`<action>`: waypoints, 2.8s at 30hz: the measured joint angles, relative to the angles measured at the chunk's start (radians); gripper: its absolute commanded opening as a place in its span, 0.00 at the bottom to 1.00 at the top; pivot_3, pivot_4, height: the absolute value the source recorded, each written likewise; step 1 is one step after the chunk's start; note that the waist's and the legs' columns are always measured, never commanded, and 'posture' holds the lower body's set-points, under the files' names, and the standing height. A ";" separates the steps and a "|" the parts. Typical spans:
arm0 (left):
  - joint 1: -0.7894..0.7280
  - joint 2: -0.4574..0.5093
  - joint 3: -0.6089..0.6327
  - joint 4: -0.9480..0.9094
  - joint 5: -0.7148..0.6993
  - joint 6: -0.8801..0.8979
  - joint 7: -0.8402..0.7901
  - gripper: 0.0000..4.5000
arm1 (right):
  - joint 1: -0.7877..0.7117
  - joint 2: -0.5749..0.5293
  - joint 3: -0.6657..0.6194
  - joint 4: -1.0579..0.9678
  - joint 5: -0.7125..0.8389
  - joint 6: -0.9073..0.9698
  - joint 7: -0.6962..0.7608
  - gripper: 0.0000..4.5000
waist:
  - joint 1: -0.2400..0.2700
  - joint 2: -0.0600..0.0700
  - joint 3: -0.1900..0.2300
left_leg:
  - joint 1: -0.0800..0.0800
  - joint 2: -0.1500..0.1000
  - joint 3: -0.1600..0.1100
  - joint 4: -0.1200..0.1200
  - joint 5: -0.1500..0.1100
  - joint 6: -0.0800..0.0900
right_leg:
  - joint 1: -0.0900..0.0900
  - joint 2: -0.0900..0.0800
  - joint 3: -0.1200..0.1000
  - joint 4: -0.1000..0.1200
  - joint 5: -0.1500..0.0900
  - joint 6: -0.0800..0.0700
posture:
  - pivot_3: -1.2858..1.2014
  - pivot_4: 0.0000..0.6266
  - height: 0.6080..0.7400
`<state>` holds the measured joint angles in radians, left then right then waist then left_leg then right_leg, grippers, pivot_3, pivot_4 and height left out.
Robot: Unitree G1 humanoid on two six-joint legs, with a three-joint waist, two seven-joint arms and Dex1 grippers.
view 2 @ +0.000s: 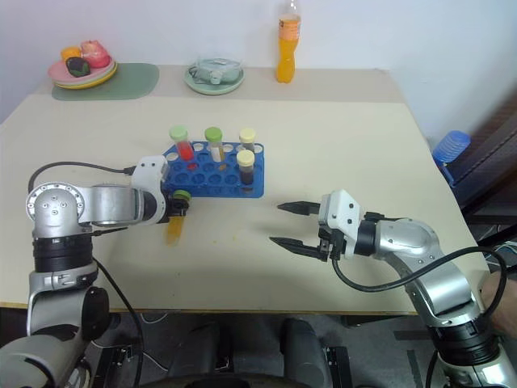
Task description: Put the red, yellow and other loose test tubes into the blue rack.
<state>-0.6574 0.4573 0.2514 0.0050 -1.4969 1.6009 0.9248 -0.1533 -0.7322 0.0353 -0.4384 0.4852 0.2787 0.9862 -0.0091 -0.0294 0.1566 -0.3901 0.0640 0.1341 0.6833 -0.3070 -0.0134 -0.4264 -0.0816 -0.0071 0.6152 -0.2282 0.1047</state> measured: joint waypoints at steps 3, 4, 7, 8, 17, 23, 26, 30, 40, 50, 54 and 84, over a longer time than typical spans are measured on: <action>0.056 0.079 -0.010 -0.047 -0.090 -0.030 -0.003 0.17 | -0.027 0.009 0.010 0.011 -0.006 -0.002 0.006 0.69 | -0.004 0.000 0.000 | 0.000 0.000 -0.001 0.000 0.000 0.000 | 0.000 0.000 0.000 0.001 0.000 0.000 | 0.52 0.24 1.00; 0.078 0.112 -0.016 -0.073 -0.117 -0.043 -0.013 0.17 | -0.032 0.010 0.013 0.015 -0.009 -0.003 0.009 0.69 | -0.002 0.000 0.000 | 0.000 0.000 -0.001 0.000 0.000 0.000 | 0.000 0.000 0.000 0.001 0.000 0.000 | 0.52 0.24 1.00; 0.161 0.239 -0.017 -0.200 -0.175 -0.092 -0.096 0.17 | -0.054 0.022 0.023 0.034 -0.011 -0.010 0.022 0.69 | -0.003 0.000 0.000 | 0.000 0.000 0.000 0.000 0.000 0.000 | 0.000 0.000 0.000 0.000 -0.001 -0.003 | 0.52 0.24 1.00; 0.183 0.278 -0.008 -0.235 -0.190 -0.104 -0.123 0.17 | -0.055 0.022 0.023 0.040 -0.011 -0.013 0.027 0.69 | -0.002 0.000 0.000 | 0.000 0.000 -0.001 0.000 0.000 -0.001 | -0.001 0.000 0.000 0.000 -0.002 -0.003 | 0.52 0.24 1.00; 0.366 0.318 -0.006 -0.627 0.407 -0.713 -0.815 0.17 | -0.093 0.039 0.035 0.095 -0.024 -0.034 0.053 0.69 | 0.011 0.001 0.000 | -0.001 -0.001 0.001 -0.001 0.000 -0.001 | -0.001 0.000 0.000 -0.002 -0.002 -0.004 | 0.52 0.24 1.00; 0.369 0.187 -0.181 -0.488 0.823 -1.107 -1.054 0.17 | -0.084 0.042 0.032 0.097 -0.035 -0.040 0.053 0.69 | 0.018 0.002 0.000 | -0.001 -0.001 0.002 -0.001 0.000 0.000 | -0.001 0.000 0.000 -0.002 -0.002 -0.003 | 0.52 0.24 1.00; 0.361 0.081 -0.229 -0.355 0.906 -1.281 -1.189 0.17 | -0.060 0.041 0.024 0.095 -0.041 -0.040 0.039 0.69 | 0.021 0.001 0.000 | -0.002 -0.001 0.002 0.000 -0.001 0.001 | -0.001 0.000 0.000 -0.003 -0.002 -0.003 | 0.52 0.24 1.00; 0.319 -0.010 -0.245 -0.204 1.007 -1.462 -1.297 0.17 | -0.032 0.040 0.007 0.086 -0.048 -0.038 0.016 0.69 | 0.022 0.001 0.000 | -0.002 -0.001 0.001 0.000 -0.001 0.002 | -0.001 0.000 0.000 -0.003 -0.001 -0.002 | 0.52 0.24 1.00; 0.210 -0.192 -0.257 0.201 1.127 -1.863 -1.516 0.17 | 0.048 0.054 -0.053 0.024 -0.050 -0.020 -0.116 0.69 | 0.021 0.001 0.000 | -0.002 -0.001 0.001 0.001 -0.004 0.007 | -0.001 0.000 0.000 -0.003 0.000 0.000 | 0.52 0.24 1.00; 0.126 -0.269 -0.254 0.482 1.188 -2.070 -1.612 0.17 | 0.088 0.055 -0.065 -0.038 -0.048 0.007 -0.171 0.69 | 0.021 0.001 0.000 | -0.002 -0.001 0.001 0.001 -0.006 0.010 | -0.001 0.000 0.000 -0.003 0.000 0.000 | 0.52 0.24 1.00; 0.121 -0.287 -0.246 0.526 1.197 -2.099 -1.621 0.17 | 0.104 0.047 -0.091 -0.042 -0.047 0.020 -0.175 0.69 | 0.021 0.001 0.000 | -0.002 -0.001 0.000 0.001 -0.006 0.010 | -0.001 0.000 0.000 -0.003 0.000 0.000 | 0.52 0.24 1.00; 0.293 -0.242 -0.191 0.126 1.107 -1.848 -1.592 0.81 | 0.073 0.066 -0.073 -0.015 -0.051 0.018 -0.163 0.69 | 0.018 0.001 0.000 | -0.002 0.000 0.000 0.001 -0.007 0.011 | 0.000 0.000 0.000 -0.003 0.000 0.000 | 0.52 0.24 1.00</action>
<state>-0.3640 0.2154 0.0604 0.1306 -0.3895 -0.2473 -0.6676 -0.0803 -0.6659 -0.0382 -0.4533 0.4342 0.2969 0.8233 0.0085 -0.0286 0.1565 -0.3921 0.0639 0.1342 0.6846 -0.3136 -0.0020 -0.4269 -0.0819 -0.0071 0.6125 -0.2281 0.1048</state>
